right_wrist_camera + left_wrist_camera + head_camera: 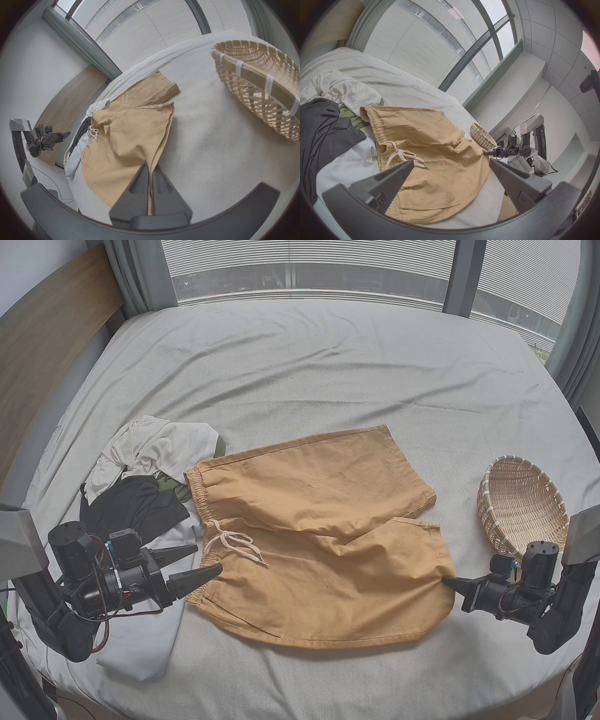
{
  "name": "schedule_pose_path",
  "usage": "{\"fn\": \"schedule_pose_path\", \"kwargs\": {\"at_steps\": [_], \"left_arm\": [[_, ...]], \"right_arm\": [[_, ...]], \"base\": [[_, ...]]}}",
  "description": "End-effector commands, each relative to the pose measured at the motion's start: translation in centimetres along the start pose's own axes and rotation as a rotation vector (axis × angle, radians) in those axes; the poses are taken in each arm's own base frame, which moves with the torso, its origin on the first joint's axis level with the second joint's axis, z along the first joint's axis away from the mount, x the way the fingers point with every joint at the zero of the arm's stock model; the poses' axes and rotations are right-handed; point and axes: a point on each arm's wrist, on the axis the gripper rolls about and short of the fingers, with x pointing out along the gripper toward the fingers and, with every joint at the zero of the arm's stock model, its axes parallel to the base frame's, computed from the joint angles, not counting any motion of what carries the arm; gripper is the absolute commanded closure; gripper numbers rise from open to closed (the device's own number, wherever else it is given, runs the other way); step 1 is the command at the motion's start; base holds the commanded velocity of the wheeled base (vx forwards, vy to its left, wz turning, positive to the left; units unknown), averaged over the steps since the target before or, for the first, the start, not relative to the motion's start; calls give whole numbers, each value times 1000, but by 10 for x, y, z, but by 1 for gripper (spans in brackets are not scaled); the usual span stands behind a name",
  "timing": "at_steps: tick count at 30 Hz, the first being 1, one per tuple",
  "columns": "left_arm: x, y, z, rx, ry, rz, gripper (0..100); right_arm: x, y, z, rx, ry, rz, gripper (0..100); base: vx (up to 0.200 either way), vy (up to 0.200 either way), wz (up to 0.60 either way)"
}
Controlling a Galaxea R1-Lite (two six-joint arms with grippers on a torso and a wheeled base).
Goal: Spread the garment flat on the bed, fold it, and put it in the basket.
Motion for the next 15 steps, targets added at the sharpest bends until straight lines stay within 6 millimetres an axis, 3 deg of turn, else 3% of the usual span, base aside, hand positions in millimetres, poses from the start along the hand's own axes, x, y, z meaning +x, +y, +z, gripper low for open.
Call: {"fn": "schedule_pose_path", "kwargs": {"at_steps": [1,8,15], "left_arm": [[0,-1,1,5,-3,-4,0],[1,-1,-1,1,2,-5,0],[1,-1,-1,1,2,-5,0]], "right_arm": [[-4,0,3,-2,-17,-8,100],[15,-10,0,7,-8,-17,100],[16,-13,-11,28,40,-28,100]], "base": [[0,0,0],[0,0,0],[0,0,0]]}}
